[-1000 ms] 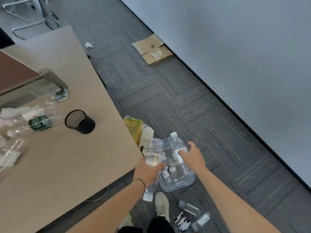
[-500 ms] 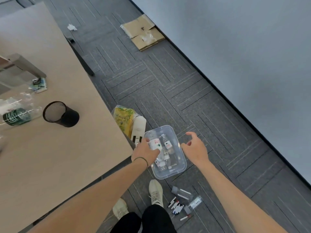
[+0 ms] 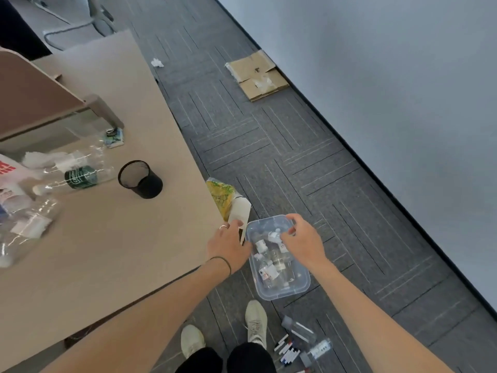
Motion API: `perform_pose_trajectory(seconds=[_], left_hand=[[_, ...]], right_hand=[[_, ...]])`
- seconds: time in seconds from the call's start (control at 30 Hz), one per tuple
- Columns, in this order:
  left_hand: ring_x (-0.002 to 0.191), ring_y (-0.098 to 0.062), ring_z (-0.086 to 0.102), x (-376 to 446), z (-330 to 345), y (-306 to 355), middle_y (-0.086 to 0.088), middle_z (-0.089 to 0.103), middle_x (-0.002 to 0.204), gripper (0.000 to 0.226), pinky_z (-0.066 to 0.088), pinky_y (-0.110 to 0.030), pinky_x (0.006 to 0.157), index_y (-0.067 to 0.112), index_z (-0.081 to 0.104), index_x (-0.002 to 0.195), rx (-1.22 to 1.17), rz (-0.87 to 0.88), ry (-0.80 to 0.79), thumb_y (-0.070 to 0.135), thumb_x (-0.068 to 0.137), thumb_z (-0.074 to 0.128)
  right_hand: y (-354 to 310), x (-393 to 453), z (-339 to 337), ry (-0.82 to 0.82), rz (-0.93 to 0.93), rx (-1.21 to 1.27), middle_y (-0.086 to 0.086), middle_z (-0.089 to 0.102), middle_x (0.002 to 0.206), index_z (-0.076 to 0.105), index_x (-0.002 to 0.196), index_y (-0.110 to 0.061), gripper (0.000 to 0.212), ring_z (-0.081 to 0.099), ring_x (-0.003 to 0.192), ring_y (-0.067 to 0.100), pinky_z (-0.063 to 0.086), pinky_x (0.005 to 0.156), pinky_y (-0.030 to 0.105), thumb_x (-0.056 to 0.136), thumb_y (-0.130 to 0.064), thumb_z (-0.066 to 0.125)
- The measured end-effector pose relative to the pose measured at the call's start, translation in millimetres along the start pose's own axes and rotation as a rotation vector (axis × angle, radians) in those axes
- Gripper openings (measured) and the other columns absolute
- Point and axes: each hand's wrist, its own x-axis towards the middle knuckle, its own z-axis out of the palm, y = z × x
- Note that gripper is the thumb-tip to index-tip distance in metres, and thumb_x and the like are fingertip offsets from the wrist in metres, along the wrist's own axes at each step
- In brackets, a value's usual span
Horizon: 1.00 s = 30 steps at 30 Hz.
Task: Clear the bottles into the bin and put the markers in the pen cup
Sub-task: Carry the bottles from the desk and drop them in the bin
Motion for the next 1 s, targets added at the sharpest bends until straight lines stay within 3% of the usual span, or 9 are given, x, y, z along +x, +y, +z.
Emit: perform_pose_trajectory(seconds=[0.2, 0.33, 0.73, 1.0], left_hand=[[0.116, -0.022, 0.055, -31.9, -48.1, -66.2, 0.000, 0.056, 0.130, 0.052, 0.052, -0.038, 0.094, 0.031, 0.041, 0.139, 0.006, -0.057, 0.081, 0.039, 0.090, 0.057], [0.115, -0.022, 0.055, -58.3, -81.3, -129.3, 0.000, 0.057, 0.128, 0.054, 0.050, -0.035, 0.089, 0.030, 0.041, 0.141, -0.053, -0.114, 0.147, 0.038, 0.090, 0.056], [0.122, -0.024, 0.051, -143.5, -156.3, -333.2, -0.001, 0.052, 0.135, 0.053, 0.043, -0.038, 0.098, 0.028, 0.040, 0.143, -0.150, -0.226, 0.262, 0.037, 0.092, 0.053], [0.123, -0.023, 0.053, -168.5, -188.2, -427.6, -0.001, 0.053, 0.134, 0.054, 0.044, -0.038, 0.101, 0.026, 0.041, 0.144, -0.156, -0.328, 0.268, 0.035, 0.092, 0.052]], right_hand=[[-70.9, -23.3, 42.9, -0.098, -0.128, -0.062, 0.003, 0.066, 0.106, 0.049, 0.142, -0.024, 0.053, 0.063, 0.090, 0.017, 0.045, 0.072, 0.031, 0.092, -0.024, 0.064], [-128.9, -45.7, 85.4, -0.134, -0.219, -0.089, -0.003, 0.061, 0.106, 0.049, 0.141, -0.027, 0.056, 0.061, 0.096, 0.016, 0.050, 0.084, 0.035, 0.087, -0.028, 0.065], [-287.5, -121.4, 231.2, -0.191, -0.452, -0.331, -0.005, 0.059, 0.112, 0.048, 0.142, -0.029, 0.057, 0.059, 0.101, 0.015, 0.052, 0.085, 0.035, 0.087, -0.030, 0.063], [-367.8, -131.5, 304.9, -0.216, -0.556, -0.397, -0.008, 0.060, 0.107, 0.053, 0.138, -0.031, 0.053, 0.060, 0.098, 0.014, 0.051, 0.084, 0.036, 0.085, -0.028, 0.061]])
